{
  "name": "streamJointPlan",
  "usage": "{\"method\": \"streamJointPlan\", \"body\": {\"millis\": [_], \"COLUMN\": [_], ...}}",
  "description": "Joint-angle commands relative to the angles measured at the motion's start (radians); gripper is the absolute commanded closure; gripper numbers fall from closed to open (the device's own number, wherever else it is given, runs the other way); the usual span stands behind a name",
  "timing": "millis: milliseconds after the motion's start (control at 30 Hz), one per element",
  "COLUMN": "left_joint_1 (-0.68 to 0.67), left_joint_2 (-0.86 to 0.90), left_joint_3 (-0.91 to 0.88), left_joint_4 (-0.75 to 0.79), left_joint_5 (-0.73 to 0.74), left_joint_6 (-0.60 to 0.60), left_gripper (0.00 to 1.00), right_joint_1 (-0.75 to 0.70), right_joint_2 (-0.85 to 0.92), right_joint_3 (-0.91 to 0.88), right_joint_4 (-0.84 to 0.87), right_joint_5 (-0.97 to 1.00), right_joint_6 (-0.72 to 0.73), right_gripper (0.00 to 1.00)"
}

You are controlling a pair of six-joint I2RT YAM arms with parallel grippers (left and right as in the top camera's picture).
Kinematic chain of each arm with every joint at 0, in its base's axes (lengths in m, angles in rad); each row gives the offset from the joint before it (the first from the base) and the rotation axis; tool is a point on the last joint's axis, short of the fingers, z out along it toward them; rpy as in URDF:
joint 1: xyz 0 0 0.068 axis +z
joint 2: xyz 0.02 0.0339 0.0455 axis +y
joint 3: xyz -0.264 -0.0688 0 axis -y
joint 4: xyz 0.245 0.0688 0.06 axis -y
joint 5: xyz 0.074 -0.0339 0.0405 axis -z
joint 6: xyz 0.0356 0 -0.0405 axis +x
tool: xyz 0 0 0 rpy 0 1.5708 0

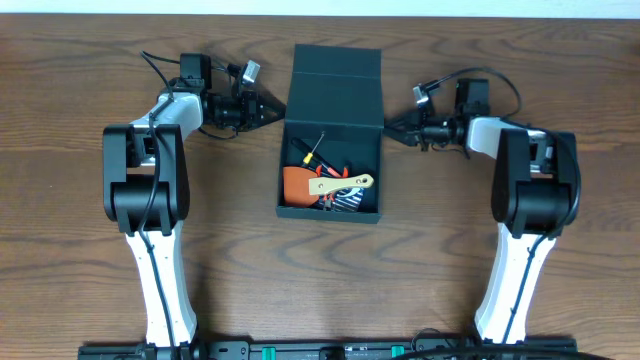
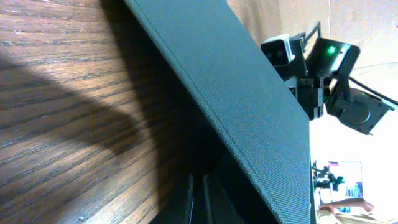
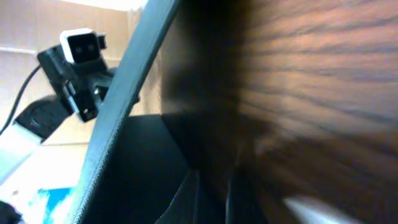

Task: Pack container
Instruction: 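Tilt the lid forward with both grippers to close it over the box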

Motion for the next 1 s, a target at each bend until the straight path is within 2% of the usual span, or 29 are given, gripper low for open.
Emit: {"method": "streamJointPlan", "body": {"millis": [0, 367, 800, 967], "left_joint_1": [0.000, 0.000, 0.000, 0.000], "left_joint_2": [0.008, 0.008, 0.008, 0.008], "left_joint_3": [0.008, 0.009, 0.010, 0.016], "left_joint_4": [0.001, 0.012, 0.017, 0.035], "left_joint_5": [0.007, 0.043, 0.048, 0.092], "left_joint_6": [-0.013, -0.012, -0.012, -0.024], "left_gripper": [0.94, 0.94, 0.94, 0.94], "right_joint_1": [0.024, 0.029, 0.032, 0.032], "right_joint_2": [0.021, 0.021, 0.021, 0.021], "right_joint_3": [0.000, 0.001, 0.002, 0.003], "right_joint_4": [0.026, 0.244, 0.386, 0.410], "right_joint_5": [-0.021, -0.129, -0.252, -0.286], "right_joint_6": [0.015, 0.090, 0.109, 0.109], "right_gripper": [0.99, 0.99, 0.99, 0.98]}}
